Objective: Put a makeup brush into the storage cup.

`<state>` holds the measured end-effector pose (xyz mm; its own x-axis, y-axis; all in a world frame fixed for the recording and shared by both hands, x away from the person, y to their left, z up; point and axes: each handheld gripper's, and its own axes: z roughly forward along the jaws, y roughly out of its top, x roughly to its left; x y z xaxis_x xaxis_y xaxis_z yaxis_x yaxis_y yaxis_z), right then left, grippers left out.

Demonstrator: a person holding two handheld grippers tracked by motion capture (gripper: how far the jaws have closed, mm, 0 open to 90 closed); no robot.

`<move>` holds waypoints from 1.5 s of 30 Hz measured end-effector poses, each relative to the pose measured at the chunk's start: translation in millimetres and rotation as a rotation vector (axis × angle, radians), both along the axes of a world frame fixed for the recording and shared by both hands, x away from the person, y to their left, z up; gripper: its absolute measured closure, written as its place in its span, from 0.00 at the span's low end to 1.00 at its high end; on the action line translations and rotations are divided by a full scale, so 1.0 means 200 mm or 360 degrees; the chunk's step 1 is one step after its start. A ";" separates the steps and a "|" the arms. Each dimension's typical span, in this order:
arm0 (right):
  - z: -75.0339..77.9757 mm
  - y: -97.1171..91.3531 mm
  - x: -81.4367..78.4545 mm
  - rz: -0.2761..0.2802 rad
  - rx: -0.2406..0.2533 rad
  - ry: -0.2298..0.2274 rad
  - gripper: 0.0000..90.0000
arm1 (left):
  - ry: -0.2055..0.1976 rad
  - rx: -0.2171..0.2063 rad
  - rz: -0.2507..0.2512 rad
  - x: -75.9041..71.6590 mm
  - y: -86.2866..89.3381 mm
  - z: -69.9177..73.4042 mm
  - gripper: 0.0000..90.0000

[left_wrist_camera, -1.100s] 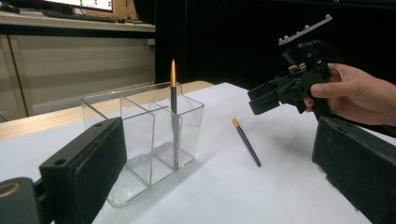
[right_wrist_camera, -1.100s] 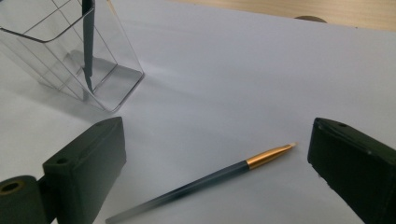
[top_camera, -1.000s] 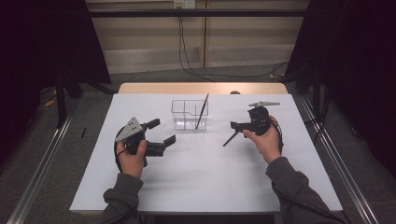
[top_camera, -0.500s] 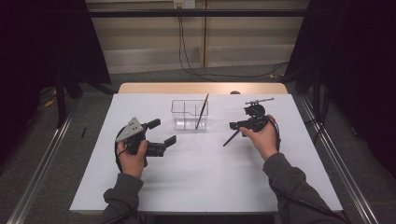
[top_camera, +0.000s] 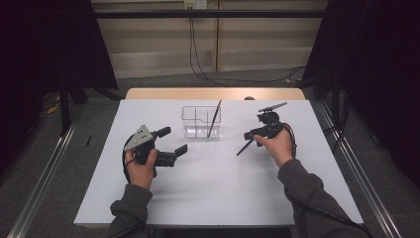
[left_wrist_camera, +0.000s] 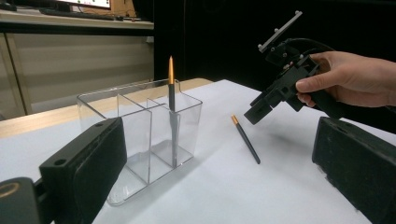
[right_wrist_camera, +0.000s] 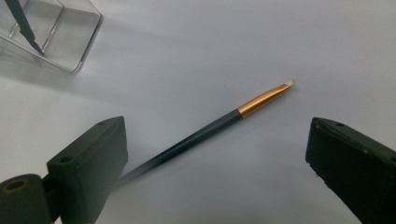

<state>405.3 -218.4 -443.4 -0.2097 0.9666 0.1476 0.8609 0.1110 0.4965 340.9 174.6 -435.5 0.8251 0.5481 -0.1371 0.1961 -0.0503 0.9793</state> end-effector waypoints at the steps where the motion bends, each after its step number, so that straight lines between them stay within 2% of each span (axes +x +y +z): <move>1: 0.00 0.00 0.00 0.0003 -0.0015 0.0011 0.06 | -0.0001 0.0012 -0.0001 0.00 0.00 0.00 0.03; 17: 0.02 0.06 0.05 -0.0002 -0.0112 0.0190 0.08 | -0.0002 -0.0009 0.0007 0.00 0.01 0.00 0.03; 18: 0.02 0.06 0.05 0.0006 -0.0114 0.0195 0.08 | 0.0003 -0.0005 -0.0003 0.00 0.01 0.00 0.03; 19: 0.02 0.07 0.05 0.0003 -0.0121 0.0211 0.08 | -0.0009 0.0027 -0.0020 0.01 0.02 0.00 0.03; 21: 0.02 0.07 0.06 0.0005 -0.0132 0.0221 0.08 | 0.0001 -0.0003 -0.0008 0.00 0.01 0.00 0.03; 24: 0.02 0.08 0.06 -0.0005 -0.0108 0.0257 0.10 | -0.0008 0.0020 0.0010 0.00 0.01 0.00 0.04; 27: 0.01 0.08 0.07 0.0000 -0.0111 0.0273 0.10 | -0.0021 0.0010 0.0015 0.00 0.01 0.00 0.04; 30: 0.01 0.09 0.07 -0.0011 -0.0114 0.0276 0.10 | -0.0006 0.0001 0.0011 0.00 0.01 0.00 0.04; 33: 0.00 0.11 0.07 -0.0008 -0.0122 0.0318 0.13 | -0.0008 0.0013 0.0027 0.00 0.01 0.00 0.04; 34: 0.00 0.11 0.07 0.0001 -0.0111 0.0324 0.14 | -0.0006 0.0001 0.0010 0.00 0.01 0.00 0.04; 35: -0.01 0.11 0.08 -0.0004 -0.0114 0.0333 0.14 | -0.0015 0.0022 0.0024 0.00 0.01 0.00 0.04; 37: -0.01 0.12 0.08 -0.0005 -0.0134 0.0334 0.15 | -0.0019 0.0011 0.0017 0.00 0.01 0.00 0.04; 38: -0.01 0.12 0.08 -0.0003 -0.0137 0.0342 0.15 | -0.0029 0.0036 0.0006 0.00 0.02 0.00 0.04; 40: -0.01 0.13 0.08 -0.0003 -0.0149 0.0348 0.15 | -0.0023 0.0026 0.0031 0.00 0.01 0.00 0.04; 42: -0.01 0.13 0.09 -0.0004 -0.0159 0.0353 0.16 | -0.0009 0.0016 0.0007 0.00 0.02 0.00 0.04; 45: -0.02 0.13 0.09 -0.0002 -0.0152 0.0364 0.18 | -0.0010 0.0012 0.0019 0.00 0.02 0.00 0.04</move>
